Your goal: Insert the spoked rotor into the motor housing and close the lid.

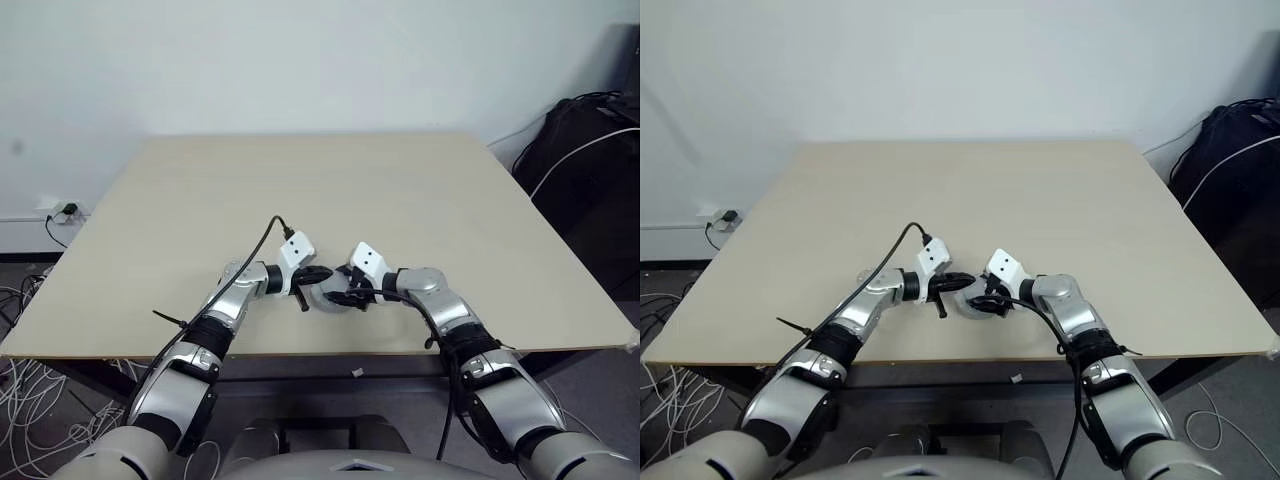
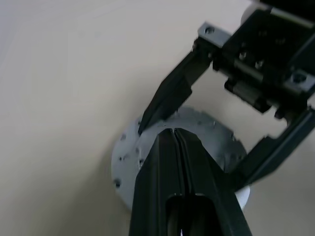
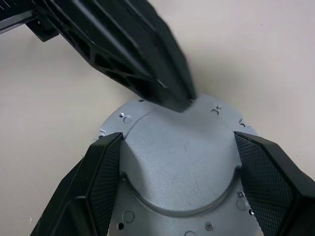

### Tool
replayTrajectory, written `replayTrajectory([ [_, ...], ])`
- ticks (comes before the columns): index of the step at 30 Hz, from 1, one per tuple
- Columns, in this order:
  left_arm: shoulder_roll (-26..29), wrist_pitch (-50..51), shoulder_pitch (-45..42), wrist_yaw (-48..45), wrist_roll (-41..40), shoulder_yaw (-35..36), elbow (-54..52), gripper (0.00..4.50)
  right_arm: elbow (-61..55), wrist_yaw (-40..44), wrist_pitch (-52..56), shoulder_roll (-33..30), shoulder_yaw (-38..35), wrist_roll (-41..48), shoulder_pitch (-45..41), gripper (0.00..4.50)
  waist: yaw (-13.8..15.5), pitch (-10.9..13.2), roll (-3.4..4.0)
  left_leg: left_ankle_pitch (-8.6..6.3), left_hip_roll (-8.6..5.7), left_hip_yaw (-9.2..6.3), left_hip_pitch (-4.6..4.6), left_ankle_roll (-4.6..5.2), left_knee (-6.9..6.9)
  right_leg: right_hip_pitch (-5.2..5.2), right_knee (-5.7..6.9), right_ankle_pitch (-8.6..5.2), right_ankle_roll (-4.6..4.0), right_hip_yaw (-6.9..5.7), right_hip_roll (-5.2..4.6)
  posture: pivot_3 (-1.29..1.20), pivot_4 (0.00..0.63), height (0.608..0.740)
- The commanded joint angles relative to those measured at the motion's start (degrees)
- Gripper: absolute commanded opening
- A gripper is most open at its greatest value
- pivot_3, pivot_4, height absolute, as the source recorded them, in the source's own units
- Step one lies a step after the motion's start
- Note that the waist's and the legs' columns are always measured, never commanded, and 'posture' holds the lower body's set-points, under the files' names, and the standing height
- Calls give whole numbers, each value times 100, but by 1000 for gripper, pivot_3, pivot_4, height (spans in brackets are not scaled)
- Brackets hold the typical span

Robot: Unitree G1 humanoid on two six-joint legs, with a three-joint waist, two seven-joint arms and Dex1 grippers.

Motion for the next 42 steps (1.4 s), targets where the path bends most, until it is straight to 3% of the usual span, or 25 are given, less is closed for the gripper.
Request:
replayTrajectory([
  [1,53,101,-136,-144,91,-100,-143,42,71,-220,191,-71,-38,-138,83,3221,1,0,0,0,0,-1,0,0,0,-1,0,0,0,0,0,0,0,740],
  [31,-81,601,-156,-106,526,-472,-12,42,-292,-143,380,-171,4,-102,268,3221,33,0,-1,0,0,-2,-1,0,-2,1,-3,-1,0,-1,0,0,0,740],
  [35,-84,660,-119,-107,499,-492,-88,0,-341,-64,460,-185,-14,-41,279,4490,36,0,-1,0,-1,-3,-2,0,-3,1,-4,-1,0,-1,-1,0,0,740],
  [42,-107,707,-75,-90,467,-491,-192,0,-466,-70,489,-192,-55,8,308,4490,38,0,-1,-1,-2,-5,-2,0,-9,-1,-6,-3,-1,-2,-1,0,0,740],
])
